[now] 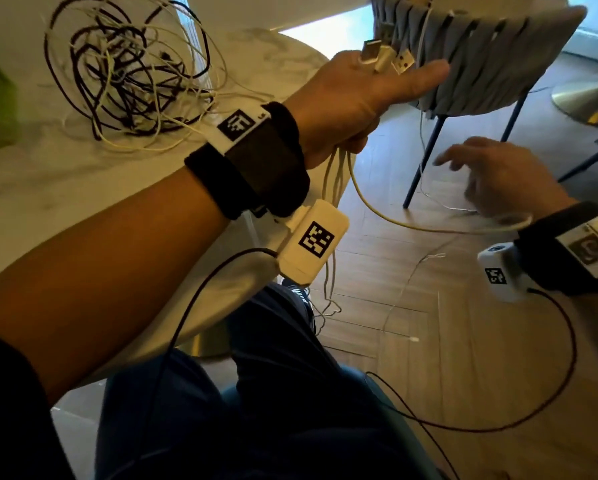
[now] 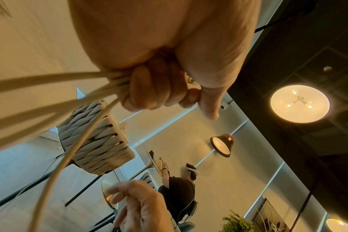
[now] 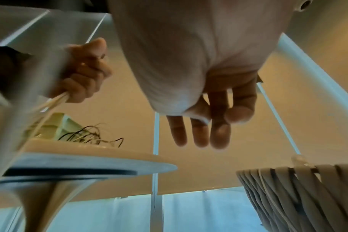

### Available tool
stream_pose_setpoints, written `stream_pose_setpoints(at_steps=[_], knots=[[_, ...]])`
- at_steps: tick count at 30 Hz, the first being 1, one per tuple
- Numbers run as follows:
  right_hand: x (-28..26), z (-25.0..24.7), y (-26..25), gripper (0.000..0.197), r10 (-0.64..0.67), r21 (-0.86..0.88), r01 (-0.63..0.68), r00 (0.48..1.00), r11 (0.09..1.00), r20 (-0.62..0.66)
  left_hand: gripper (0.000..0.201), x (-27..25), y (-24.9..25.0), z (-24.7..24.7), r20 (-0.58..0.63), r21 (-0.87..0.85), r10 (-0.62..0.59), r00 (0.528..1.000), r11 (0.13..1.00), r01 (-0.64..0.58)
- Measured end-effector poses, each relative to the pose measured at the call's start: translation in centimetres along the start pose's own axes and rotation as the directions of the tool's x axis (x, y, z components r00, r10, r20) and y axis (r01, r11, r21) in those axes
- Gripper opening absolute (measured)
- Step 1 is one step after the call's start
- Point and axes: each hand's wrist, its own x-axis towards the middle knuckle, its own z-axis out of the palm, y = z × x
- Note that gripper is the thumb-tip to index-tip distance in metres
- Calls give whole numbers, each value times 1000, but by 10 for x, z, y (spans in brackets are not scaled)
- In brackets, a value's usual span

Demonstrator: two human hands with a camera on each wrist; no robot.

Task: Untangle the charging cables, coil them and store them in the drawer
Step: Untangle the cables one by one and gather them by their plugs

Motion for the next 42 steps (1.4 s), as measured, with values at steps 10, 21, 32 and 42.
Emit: stream_pose_setpoints(at_steps=[10,21,32,42], knots=[[12,-30,-87,45,-246,818,-143,912,558,328,37,15,2,17,50,-59,-23,998,998,26],[27,22,-76,45,-251,612,-162,809,774,532,48,7,-22,22,201,-7,-26,979,1000,28],[9,149,-49,19,82,562,-342,896,753,436,49,-6,-32,24,118,-122,-51,992,990,65],[15,115,-14,62,225,92,-360,742,929,631,42,14,-10,14,33,-181,4,999,984,2]])
